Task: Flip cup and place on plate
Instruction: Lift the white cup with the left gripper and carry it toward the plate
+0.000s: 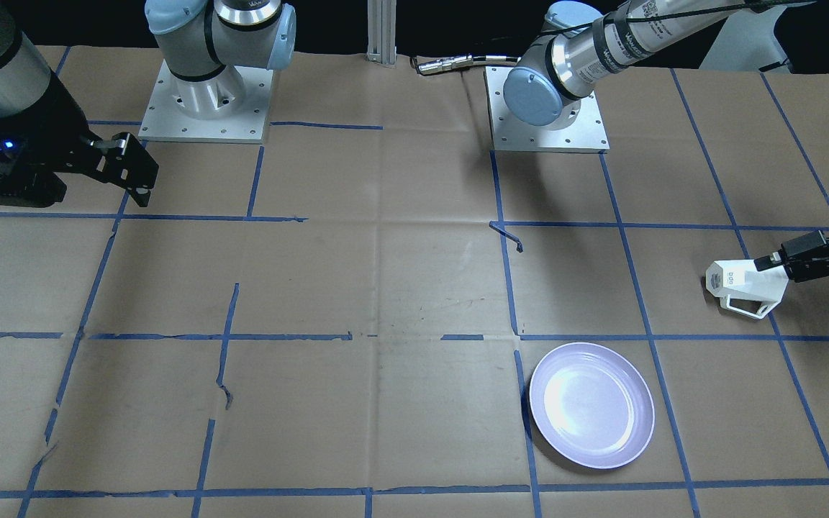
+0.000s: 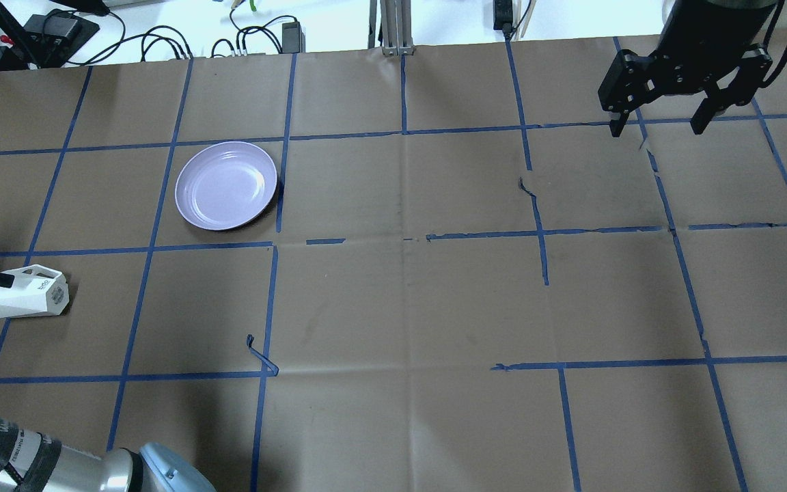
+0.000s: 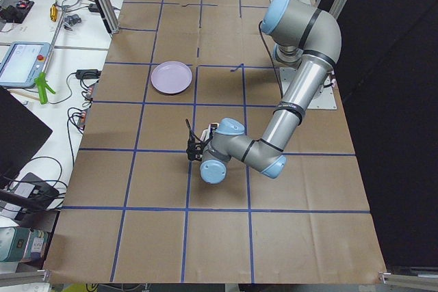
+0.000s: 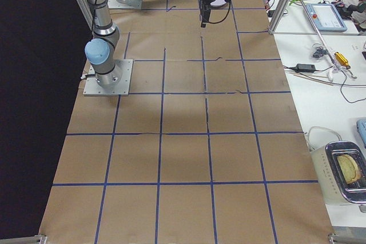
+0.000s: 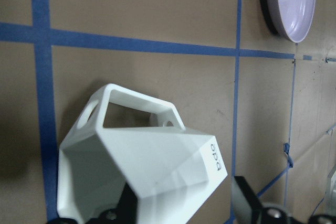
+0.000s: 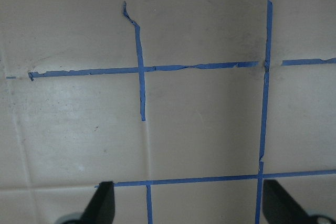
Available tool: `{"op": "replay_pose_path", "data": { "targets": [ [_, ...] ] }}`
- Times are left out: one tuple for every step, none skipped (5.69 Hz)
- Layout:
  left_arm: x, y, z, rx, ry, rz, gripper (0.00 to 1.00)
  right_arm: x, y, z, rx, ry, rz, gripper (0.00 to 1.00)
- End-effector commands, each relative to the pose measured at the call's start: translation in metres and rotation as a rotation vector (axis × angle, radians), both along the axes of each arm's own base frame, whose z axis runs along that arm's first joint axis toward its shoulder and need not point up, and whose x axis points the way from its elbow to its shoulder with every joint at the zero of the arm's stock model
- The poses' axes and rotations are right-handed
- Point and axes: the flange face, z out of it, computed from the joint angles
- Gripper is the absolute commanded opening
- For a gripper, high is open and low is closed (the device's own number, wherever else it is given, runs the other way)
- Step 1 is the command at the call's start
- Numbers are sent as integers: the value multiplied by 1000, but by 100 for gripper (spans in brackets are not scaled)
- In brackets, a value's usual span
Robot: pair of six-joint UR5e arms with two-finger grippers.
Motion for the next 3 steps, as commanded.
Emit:
{"op": "replay_pose_path", "data": {
  "targets": [
    [-2,-3,13,-16,-16,-11,9,0,0,0,0,0,0,100],
    [-4,-2,27,-22,-20,-9,0,0,0,0,0,0,0,100],
    [-13,-4,54,-36,-34,-4,0,0,0,0,0,0,0,100]
  ]
}}
